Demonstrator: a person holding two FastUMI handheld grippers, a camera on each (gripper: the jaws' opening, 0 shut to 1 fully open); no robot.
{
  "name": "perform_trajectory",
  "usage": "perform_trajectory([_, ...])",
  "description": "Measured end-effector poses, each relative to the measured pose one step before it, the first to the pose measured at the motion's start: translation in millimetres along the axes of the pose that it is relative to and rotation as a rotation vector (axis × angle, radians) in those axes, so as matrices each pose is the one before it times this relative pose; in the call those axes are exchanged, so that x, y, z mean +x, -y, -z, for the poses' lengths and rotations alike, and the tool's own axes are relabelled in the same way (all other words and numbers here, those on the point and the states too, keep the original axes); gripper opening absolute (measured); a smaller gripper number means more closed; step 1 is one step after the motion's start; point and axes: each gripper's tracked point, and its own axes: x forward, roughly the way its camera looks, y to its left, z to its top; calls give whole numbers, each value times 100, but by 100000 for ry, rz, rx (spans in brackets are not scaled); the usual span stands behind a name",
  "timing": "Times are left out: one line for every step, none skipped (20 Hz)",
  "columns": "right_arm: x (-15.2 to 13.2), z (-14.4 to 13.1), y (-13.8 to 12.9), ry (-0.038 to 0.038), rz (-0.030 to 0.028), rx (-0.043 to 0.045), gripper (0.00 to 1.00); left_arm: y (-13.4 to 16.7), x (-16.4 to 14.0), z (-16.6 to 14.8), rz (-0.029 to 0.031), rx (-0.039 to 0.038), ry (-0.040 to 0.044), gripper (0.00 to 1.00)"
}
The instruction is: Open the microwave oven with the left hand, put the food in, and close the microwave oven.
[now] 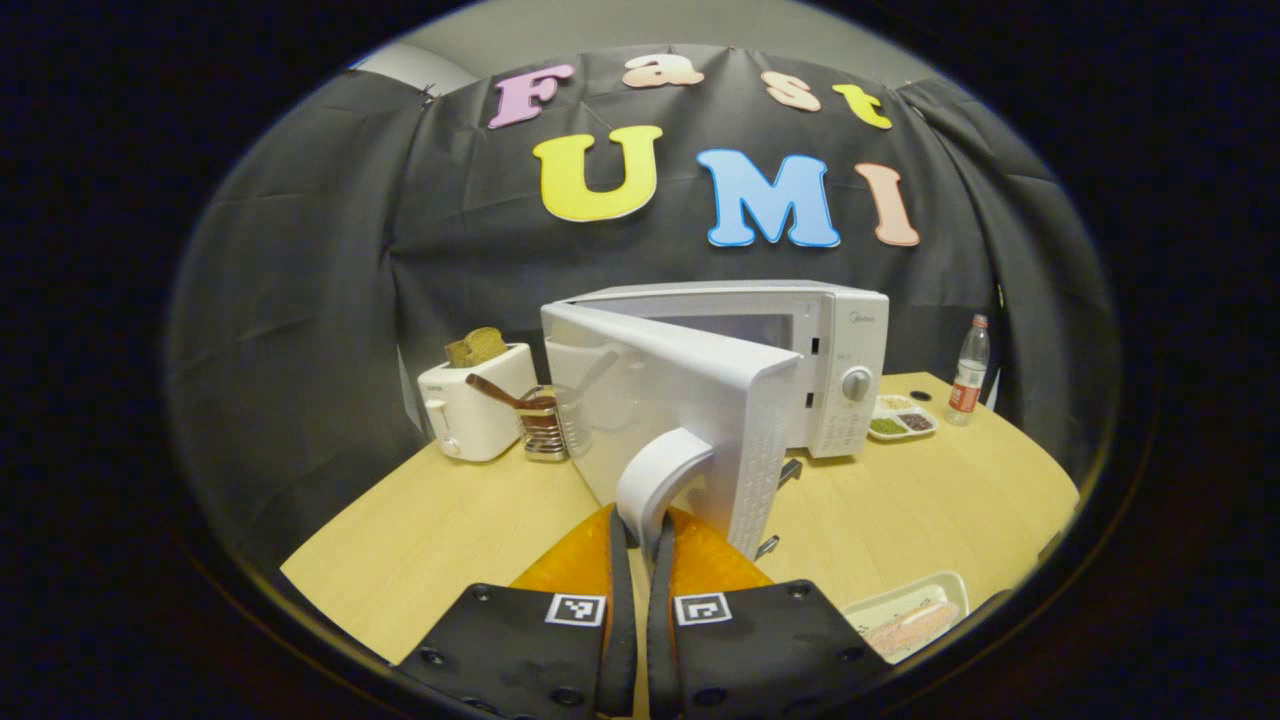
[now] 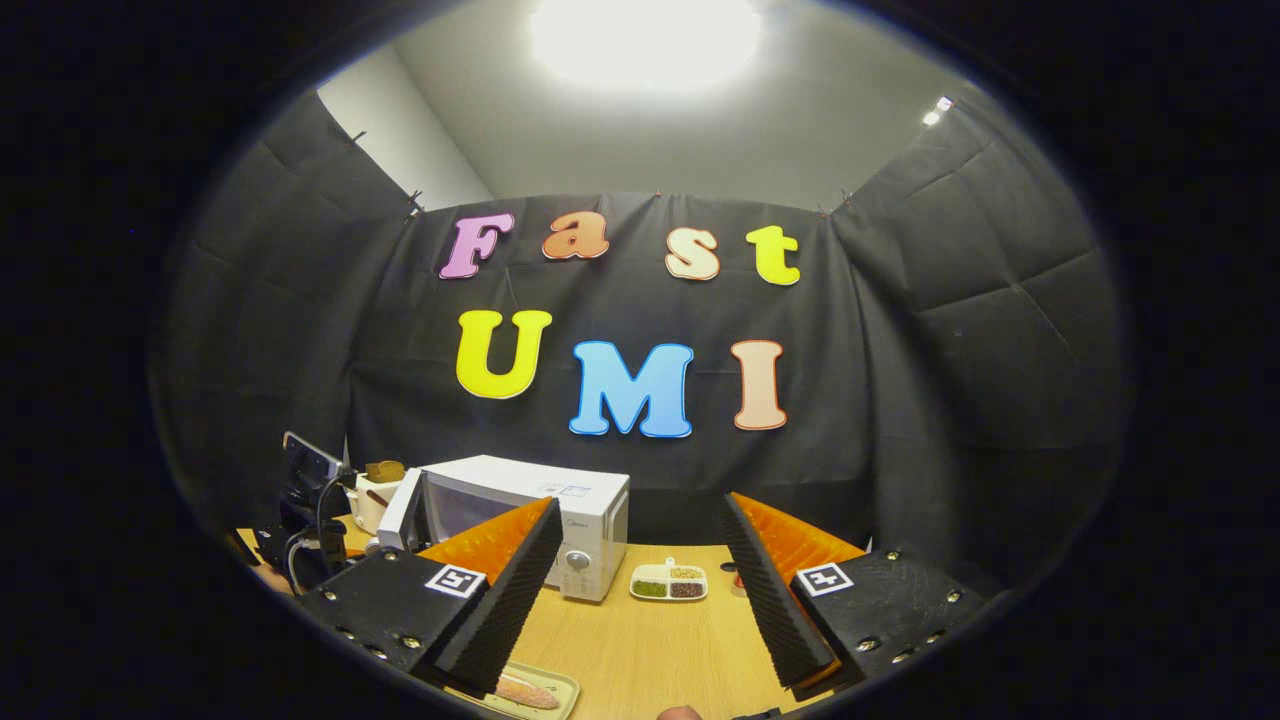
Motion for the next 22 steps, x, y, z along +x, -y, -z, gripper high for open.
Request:
perform_trajectory([141,-95,-1057,-182,-132,-323,97,-1102,-165,78,394,-273,-176,11])
perform_trajectory([98,-50,-1035,-125,-20,-78,97,-974,-301,321,456,-4,-93,10])
perform_trajectory([-13,-169,-960,165,57,195,97,-1049,-223,175,523,188,-129,11])
perform_trajectory([22,-97,-1012,276,77,281,97,-1093,-160,-23,317,262,-16,10])
perform_trajectory([170,-80,-1005,-37,-83,177,97,-1105,-135,104,192,90,-95,10])
perform_trajectory([94,15,-1009,58,-180,6,97,-1032,-161,252,372,-302,191,10])
perform_trajectory([79,9,-907,78,-57,-222,97,-987,-162,149,568,-249,197,11])
perform_trajectory([93,105,-995,-87,-159,-178,97,-898,-68,199,425,139,111,10])
perform_trajectory([194,86,-868,-186,-199,33,97,-784,41,17,1278,-479,306,10])
perform_trajectory([237,132,-891,-188,38,95,97,-604,-76,285,1220,-217,55,10])
perform_trajectory([237,120,-834,-458,42,-84,97,-637,-18,-35,1432,-22,419,11])
perform_trajectory([196,142,-866,-278,-180,-71,97,-564,-171,-20,1321,420,421,10])
perform_trajectory([150,-62,-815,70,-69,-87,97,-449,-99,53,1242,476,486,10])
perform_trajectory([42,-84,-661,280,155,-44,97,-491,169,102,1060,243,283,10])
perform_trajectory([108,-93,-632,247,166,-13,97,-511,-2,-11,905,206,139,10])
perform_trajectory([137,71,-562,-38,357,-241,97,-449,-149,167,1122,-186,30,11])
perform_trajectory([205,25,-446,-231,253,-264,97,-329,317,45,1184,-261,-192,12])
perform_trajectory([113,-3,-539,-32,-308,26,97,-281,-358,146,1157,-364,-970,14])
perform_trajectory([79,-81,-481,63,-612,-18,97,-256,-331,-65,970,-565,-386,16])
perform_trajectory([120,26,-220,36,-496,-221,97,-255,73,33,-495,-151,-2,20])
perform_trajectory([89,0,-89,129,-569,-300,97,-377,-308,50,-1334,632,480,20])
perform_trajectory([114,100,11,225,-624,-244,97,-420,-625,96,-2232,1160,689,24])
